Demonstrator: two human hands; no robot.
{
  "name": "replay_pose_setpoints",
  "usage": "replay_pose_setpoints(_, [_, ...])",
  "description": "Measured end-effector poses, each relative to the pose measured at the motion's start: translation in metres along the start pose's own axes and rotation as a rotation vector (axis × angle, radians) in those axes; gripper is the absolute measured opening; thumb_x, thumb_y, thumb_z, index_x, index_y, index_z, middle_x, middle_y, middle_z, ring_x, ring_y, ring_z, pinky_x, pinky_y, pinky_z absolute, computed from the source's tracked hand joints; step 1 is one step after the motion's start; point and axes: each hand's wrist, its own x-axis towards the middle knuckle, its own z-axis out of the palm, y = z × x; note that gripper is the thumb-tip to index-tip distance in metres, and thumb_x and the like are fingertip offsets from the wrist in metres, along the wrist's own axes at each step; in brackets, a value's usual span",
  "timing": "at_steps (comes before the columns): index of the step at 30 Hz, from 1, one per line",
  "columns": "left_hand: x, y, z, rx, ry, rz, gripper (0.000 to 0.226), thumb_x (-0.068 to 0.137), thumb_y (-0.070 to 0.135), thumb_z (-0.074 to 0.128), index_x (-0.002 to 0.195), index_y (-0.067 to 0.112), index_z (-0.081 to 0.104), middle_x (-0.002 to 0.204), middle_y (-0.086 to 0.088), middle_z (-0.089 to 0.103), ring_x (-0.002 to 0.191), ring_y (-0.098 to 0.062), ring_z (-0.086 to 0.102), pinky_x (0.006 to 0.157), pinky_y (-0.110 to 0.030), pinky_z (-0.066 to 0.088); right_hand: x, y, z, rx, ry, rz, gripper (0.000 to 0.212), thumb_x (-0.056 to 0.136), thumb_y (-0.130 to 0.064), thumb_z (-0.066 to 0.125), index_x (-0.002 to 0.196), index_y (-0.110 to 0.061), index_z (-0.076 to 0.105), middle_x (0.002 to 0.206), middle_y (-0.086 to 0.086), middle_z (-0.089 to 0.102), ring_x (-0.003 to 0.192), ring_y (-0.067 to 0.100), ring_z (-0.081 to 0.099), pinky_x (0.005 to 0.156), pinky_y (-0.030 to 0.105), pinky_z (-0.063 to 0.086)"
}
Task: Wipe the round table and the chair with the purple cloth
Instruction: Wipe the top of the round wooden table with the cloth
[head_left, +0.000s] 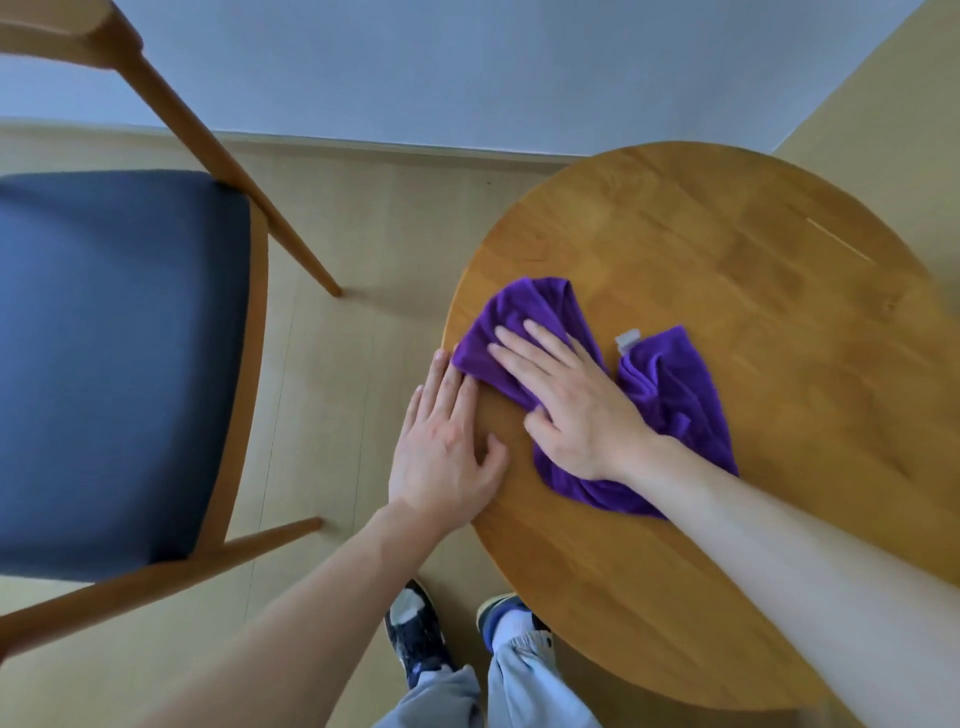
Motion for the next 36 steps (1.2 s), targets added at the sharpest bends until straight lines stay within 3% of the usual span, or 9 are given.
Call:
replay_pose_setpoints(5, [0.009, 0.003, -0.028, -0.047, -0.068, -0.043, 0.066, 0.091, 0.023, 0.052, 0.154, 0.02, 0.036, 0.168, 0.007, 0.019, 0.155, -0.01, 0.005, 0.125, -0.033, 0.013, 0.013, 0.009, -0.008, 0.014, 0.049, 0.196, 0.078, 0.084, -0.03, 0.032, 0.162, -0.026, 0.025, 0.17, -0.012, 0.013, 0.158, 0.013, 0.001, 0.128, 0.047, 0.008])
replay_pose_setpoints(10, [0.02, 0.012, -0.044, -0.074, -0.04, -0.086, 0.061, 0.083, 0.018, 0.057, 0.143, 0.013, 0.046, 0.154, -0.003, 0.04, 0.146, -0.02, 0.029, 0.12, -0.037, 0.028, 0.063, -0.026, -0.007, 0.198, 0.1, 0.401, 0.078, 0.086, -0.027, 0.031, 0.163, -0.02, 0.022, 0.172, -0.005, 0.008, 0.158, 0.017, -0.005, 0.127, 0.047, -0.004])
replay_pose_setpoints(15, [0.024, 0.019, -0.042, -0.035, 0.015, -0.06, 0.062, 0.083, 0.018, 0.059, 0.143, 0.013, 0.045, 0.157, -0.006, 0.035, 0.148, -0.026, 0.024, 0.12, -0.043, 0.028, 0.013, -0.016, -0.031, 0.479, 0.073, 0.294, 0.063, 0.088, -0.005, 0.046, 0.15, -0.019, 0.051, 0.163, -0.007, 0.036, 0.155, 0.009, 0.017, 0.127, 0.033, 0.013])
replay_pose_setpoints(17, [0.026, 0.029, -0.035, 0.008, 0.026, -0.01, 0.065, 0.084, 0.021, 0.057, 0.147, 0.012, 0.042, 0.162, -0.008, 0.029, 0.151, -0.028, 0.018, 0.124, -0.043, 0.021, -0.029, -0.002, -0.038, 0.412, 0.155, 0.284, 0.059, 0.085, 0.001, 0.05, 0.139, -0.017, 0.062, 0.154, -0.006, 0.048, 0.147, 0.008, 0.034, 0.123, 0.028, 0.023])
replay_pose_setpoints(21, [0.041, 0.06, -0.015, 0.079, 0.021, 0.049, 0.076, 0.091, 0.046, 0.048, 0.158, 0.022, 0.024, 0.17, -0.004, 0.008, 0.156, -0.027, -0.003, 0.127, -0.047, 0.005, -0.084, 0.05, -0.044, 0.126, 0.313, 0.287, 0.055, 0.078, -0.017, 0.045, 0.127, -0.014, 0.068, 0.142, 0.004, 0.057, 0.132, 0.025, 0.052, 0.112, 0.043, 0.037])
replay_pose_setpoints(24, [0.056, 0.086, 0.007, 0.165, 0.011, -0.038, 0.086, 0.09, 0.066, 0.042, 0.161, 0.032, 0.008, 0.17, 0.001, -0.009, 0.155, -0.033, -0.016, 0.124, -0.054, -0.007, -0.092, 0.101, -0.053, -0.052, 0.245, 0.362, 0.065, 0.085, -0.031, 0.044, 0.148, -0.019, 0.051, 0.161, 0.005, 0.037, 0.146, 0.029, 0.035, 0.119, 0.054, 0.027])
replay_pose_setpoints(28, [0.061, 0.107, 0.037, 0.207, 0.065, -0.23, 0.084, 0.09, 0.07, 0.04, 0.16, 0.038, 0.008, 0.17, 0.002, -0.006, 0.154, -0.039, -0.011, 0.122, -0.062, -0.003, -0.071, 0.143, -0.055, -0.115, 0.128, 0.43, 0.073, 0.093, -0.043, 0.034, 0.163, -0.028, 0.019, 0.172, -0.003, 0.006, 0.158, 0.026, 0.006, 0.125, 0.06, 0.003])
replay_pose_setpoints(33, [0.048, 0.127, 0.055, 0.232, 0.125, -0.315, 0.077, 0.091, 0.063, 0.04, 0.159, 0.032, 0.021, 0.17, 0.0, 0.009, 0.156, -0.034, -0.004, 0.124, -0.06, 0.004, -0.065, 0.155, -0.042, -0.18, 0.122, 0.379, 0.071, 0.096, -0.046, 0.022, 0.164, -0.026, 0.013, 0.172, -0.004, 0.003, 0.159, 0.027, 0.001, 0.124, 0.062, 0.005])
replay_pose_setpoints(36, [0.027, 0.128, 0.059, 0.262, 0.082, -0.288, 0.082, 0.09, 0.075, 0.036, 0.158, 0.031, 0.026, 0.17, -0.001, 0.009, 0.156, -0.033, -0.007, 0.124, -0.058, 0.006, -0.066, 0.157, -0.04, -0.172, 0.161, 0.368, 0.069, 0.098, -0.046, 0.023, 0.164, -0.026, 0.016, 0.172, -0.004, 0.007, 0.159, 0.026, 0.002, 0.125, 0.06, 0.004])
